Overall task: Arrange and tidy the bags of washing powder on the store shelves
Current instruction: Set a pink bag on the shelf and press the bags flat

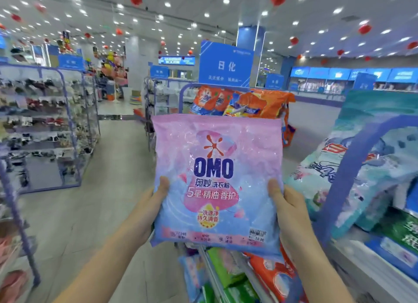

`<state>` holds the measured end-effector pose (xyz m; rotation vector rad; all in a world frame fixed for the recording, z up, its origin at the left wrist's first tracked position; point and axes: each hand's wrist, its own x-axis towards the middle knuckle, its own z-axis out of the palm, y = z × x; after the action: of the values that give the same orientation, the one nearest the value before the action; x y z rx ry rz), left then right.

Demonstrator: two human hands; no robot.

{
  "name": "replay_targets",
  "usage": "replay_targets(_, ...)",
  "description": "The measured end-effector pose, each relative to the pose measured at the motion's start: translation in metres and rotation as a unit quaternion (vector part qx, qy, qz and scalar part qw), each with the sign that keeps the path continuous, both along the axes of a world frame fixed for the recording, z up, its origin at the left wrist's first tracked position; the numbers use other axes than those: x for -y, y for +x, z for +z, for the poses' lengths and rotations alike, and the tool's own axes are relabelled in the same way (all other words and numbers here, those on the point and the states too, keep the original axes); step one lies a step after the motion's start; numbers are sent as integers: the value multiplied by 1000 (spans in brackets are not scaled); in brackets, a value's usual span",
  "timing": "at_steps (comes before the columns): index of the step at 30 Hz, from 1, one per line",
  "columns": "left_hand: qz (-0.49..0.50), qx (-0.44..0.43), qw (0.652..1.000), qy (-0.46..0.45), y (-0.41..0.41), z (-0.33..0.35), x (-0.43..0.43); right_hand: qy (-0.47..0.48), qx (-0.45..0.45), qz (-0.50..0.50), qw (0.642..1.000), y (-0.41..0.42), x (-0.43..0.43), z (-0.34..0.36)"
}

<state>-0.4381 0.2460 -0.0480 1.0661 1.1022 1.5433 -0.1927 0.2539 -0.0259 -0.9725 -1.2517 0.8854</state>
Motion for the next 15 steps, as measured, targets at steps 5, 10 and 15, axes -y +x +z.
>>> replay_targets(5,-123,-6,992,-7,-18,21,-109,3,-16,-101,995,-23,-58,6)
replay_targets(10,-217,-29,975,23,-13,49,-210,8,-63,-227,972,-34,-106,20)
replay_targets(15,-271,-43,960,50,27,63,-283,13,-62,-330,942,-21,-131,31)
